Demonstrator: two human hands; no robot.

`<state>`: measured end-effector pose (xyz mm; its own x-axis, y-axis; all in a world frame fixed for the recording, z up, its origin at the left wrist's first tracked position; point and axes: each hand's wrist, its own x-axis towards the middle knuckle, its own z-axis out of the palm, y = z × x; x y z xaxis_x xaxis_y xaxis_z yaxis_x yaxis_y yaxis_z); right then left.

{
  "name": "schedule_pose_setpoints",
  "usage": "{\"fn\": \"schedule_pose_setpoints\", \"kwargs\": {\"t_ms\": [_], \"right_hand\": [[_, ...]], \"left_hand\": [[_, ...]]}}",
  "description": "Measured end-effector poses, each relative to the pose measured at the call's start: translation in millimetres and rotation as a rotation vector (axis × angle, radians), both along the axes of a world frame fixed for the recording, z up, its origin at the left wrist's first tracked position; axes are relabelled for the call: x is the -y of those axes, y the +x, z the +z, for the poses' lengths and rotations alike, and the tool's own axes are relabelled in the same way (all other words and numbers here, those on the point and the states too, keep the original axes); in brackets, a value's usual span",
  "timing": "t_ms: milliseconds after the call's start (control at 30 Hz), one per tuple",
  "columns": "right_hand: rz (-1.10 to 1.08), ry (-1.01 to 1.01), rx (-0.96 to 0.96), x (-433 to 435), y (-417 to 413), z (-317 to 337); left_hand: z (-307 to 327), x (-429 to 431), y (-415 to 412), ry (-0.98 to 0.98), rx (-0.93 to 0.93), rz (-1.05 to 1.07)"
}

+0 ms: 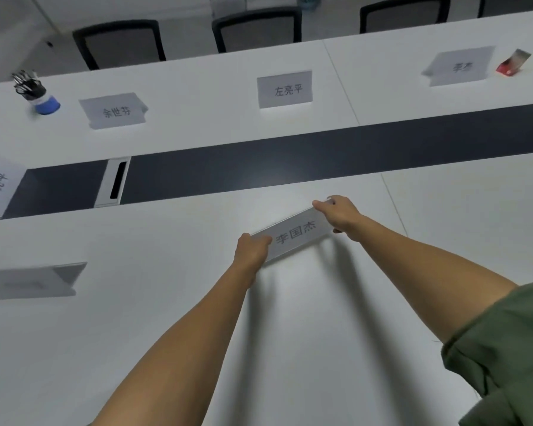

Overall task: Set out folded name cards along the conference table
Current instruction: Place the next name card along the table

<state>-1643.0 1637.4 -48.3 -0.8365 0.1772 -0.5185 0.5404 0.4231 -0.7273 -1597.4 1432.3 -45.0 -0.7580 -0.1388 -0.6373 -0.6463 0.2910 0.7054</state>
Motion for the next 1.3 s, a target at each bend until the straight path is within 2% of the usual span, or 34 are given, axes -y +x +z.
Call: {"fn": "schedule_pose_setpoints", "kwargs": {"t_ms": [267,300,467,600,933,1300], "right_hand": [[0.014,-0.007,0.027,-15,-16,-33],[0.019,0.037,0.013,-16,-17,-34],[0.168,0.507,-0.215,-19,-16,-29],[0.265,0.595,-0.274,-18,-15,-30],[0.245,0.485,-0.332,-14,24,-35],[0.262,0.492,-0.293,-11,19,-36]], "left_hand": [[-22,-8,-29,-0.012,0.003,0.006],[-23,-8,-31,-0.036,-0.012,0.013],[-13,-14,-28,-0.262,-0.101,0.111],[-12,-20,-33,-0.262,-0.128,0.032],[-3,-10,-59,-0.265,-0.124,-0.180],[-2,-8,-50,-0.286,-0.142,-0.194]]}}
